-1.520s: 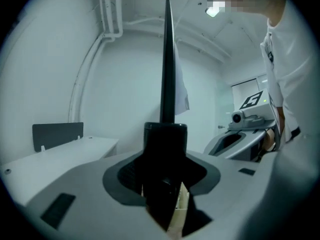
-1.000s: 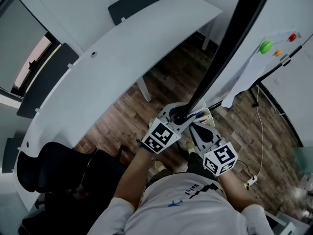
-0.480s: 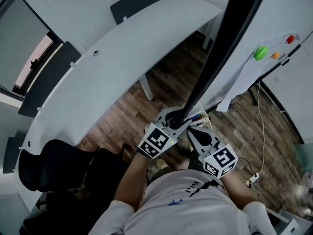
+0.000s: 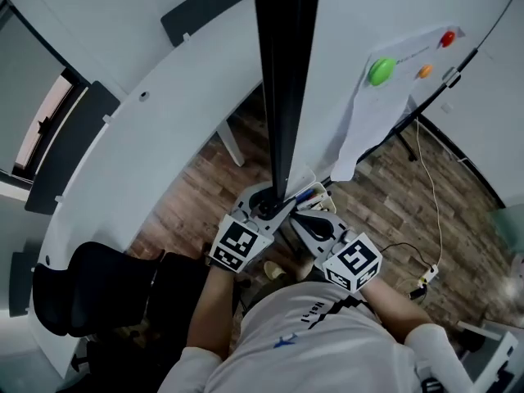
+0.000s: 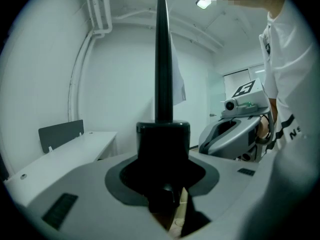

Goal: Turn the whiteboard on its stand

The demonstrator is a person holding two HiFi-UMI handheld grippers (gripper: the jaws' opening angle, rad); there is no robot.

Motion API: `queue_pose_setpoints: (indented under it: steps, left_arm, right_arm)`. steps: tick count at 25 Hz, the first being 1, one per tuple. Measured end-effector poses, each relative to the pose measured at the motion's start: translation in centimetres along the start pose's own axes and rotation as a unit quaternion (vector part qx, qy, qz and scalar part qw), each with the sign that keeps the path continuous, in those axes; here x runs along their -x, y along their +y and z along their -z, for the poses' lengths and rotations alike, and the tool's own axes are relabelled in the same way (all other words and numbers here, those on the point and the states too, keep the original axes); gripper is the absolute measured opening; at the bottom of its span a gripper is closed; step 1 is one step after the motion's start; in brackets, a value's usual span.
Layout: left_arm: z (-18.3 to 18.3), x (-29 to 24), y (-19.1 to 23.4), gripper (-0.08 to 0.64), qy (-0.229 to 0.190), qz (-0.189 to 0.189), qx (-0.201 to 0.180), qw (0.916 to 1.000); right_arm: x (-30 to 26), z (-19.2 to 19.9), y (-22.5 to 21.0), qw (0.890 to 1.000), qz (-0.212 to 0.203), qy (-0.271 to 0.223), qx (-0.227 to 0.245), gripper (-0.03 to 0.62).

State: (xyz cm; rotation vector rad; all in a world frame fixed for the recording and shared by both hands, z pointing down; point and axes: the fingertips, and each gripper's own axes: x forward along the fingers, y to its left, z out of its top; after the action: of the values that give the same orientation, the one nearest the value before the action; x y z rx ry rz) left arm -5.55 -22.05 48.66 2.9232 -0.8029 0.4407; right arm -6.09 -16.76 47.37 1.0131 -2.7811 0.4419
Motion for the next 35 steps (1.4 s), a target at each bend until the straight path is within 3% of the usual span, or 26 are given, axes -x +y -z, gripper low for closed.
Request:
queue_pose_setpoints:
  steps: [8, 13, 24, 35]
  left_arm:
    - [1.5, 3.7, -2.5, 0.169, -0.004, -0.004, -0.002, 1.0]
    - [2.1, 4.1, -2.6, 0.169, 0.013, -0.01, 0.011, 0.9998]
    - [1.8, 4.7, -3.0, 0.169, 0.017, -0.027, 0.033, 0.9989]
    - [1.5, 5.2, -3.0, 0.169, 0.009, -0.057, 0.051, 0.997]
  right_arm:
    - [2.3, 1.8, 4.7, 1.0, 0.008, -0.005, 0.005, 0.011]
    - [3.6, 1.6, 4.8, 1.0, -0.005, 0.0, -0.004, 0.011]
    - [5.8, 0.5, 4.5, 0.997, -0.077, 0.008, -0.011, 0.011]
    - [4.5, 0.4, 6.9, 0.997, -0.071, 0.01, -0.01, 0.011]
